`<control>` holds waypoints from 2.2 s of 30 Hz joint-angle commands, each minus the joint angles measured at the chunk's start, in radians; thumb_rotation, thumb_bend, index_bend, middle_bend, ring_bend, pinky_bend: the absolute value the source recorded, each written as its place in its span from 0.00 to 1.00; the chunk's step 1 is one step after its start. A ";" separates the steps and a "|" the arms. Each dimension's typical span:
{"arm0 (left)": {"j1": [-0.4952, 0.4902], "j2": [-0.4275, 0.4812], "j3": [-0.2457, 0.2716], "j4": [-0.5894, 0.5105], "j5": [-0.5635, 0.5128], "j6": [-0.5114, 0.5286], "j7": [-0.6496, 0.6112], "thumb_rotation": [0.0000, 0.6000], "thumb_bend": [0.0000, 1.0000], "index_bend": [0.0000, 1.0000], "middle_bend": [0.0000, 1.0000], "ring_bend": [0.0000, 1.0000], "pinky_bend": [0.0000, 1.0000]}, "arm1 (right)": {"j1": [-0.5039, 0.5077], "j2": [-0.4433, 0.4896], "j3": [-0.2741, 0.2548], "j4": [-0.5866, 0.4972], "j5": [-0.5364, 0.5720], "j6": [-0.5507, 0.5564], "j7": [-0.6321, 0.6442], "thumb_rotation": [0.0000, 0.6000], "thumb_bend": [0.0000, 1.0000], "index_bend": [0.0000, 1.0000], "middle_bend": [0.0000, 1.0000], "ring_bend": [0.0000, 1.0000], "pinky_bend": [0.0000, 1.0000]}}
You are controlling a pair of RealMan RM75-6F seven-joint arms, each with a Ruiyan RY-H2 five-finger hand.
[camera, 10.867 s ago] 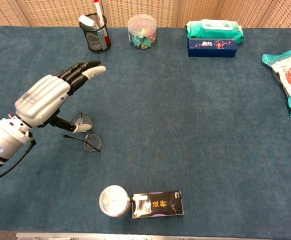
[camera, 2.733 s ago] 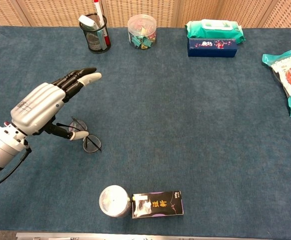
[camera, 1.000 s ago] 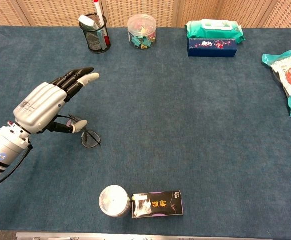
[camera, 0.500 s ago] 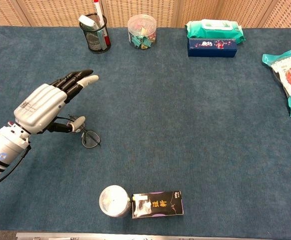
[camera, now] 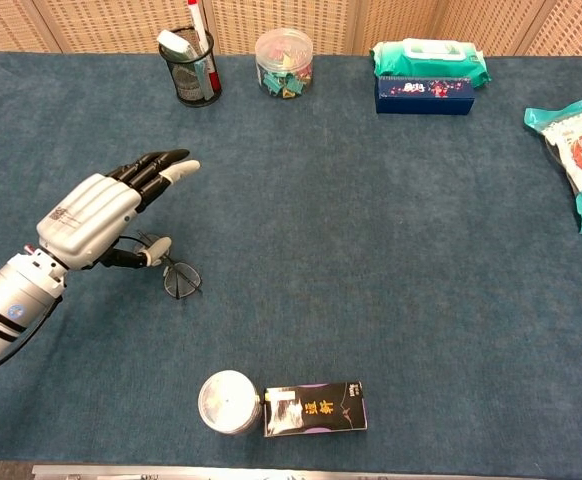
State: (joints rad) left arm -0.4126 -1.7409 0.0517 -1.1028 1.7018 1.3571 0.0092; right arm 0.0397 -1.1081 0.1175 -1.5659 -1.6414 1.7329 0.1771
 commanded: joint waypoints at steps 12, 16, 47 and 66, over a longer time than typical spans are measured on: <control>-0.006 -0.012 0.009 0.015 -0.003 -0.019 0.011 1.00 0.36 0.00 0.00 0.01 0.17 | -0.001 0.000 0.000 -0.001 -0.002 0.003 0.000 1.00 0.21 0.29 0.42 0.31 0.30; -0.011 -0.018 0.008 0.017 -0.004 -0.027 0.012 1.00 0.36 0.00 0.00 0.01 0.17 | -0.001 0.001 0.001 -0.001 -0.002 0.005 0.000 1.00 0.21 0.29 0.42 0.31 0.30; -0.021 -0.064 0.024 0.068 -0.017 -0.067 0.001 1.00 0.36 0.00 0.00 0.01 0.17 | -0.001 0.005 0.006 -0.001 0.000 0.010 0.007 1.00 0.21 0.29 0.42 0.31 0.30; 0.019 0.149 0.029 -0.209 0.037 0.082 0.088 1.00 0.36 0.00 0.00 0.01 0.17 | 0.001 0.001 0.005 -0.004 -0.005 0.008 -0.004 1.00 0.21 0.29 0.42 0.31 0.30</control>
State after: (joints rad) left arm -0.4071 -1.6509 0.0781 -1.2514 1.7244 1.4055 0.0741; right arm 0.0411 -1.1061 0.1233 -1.5699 -1.6459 1.7409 0.1737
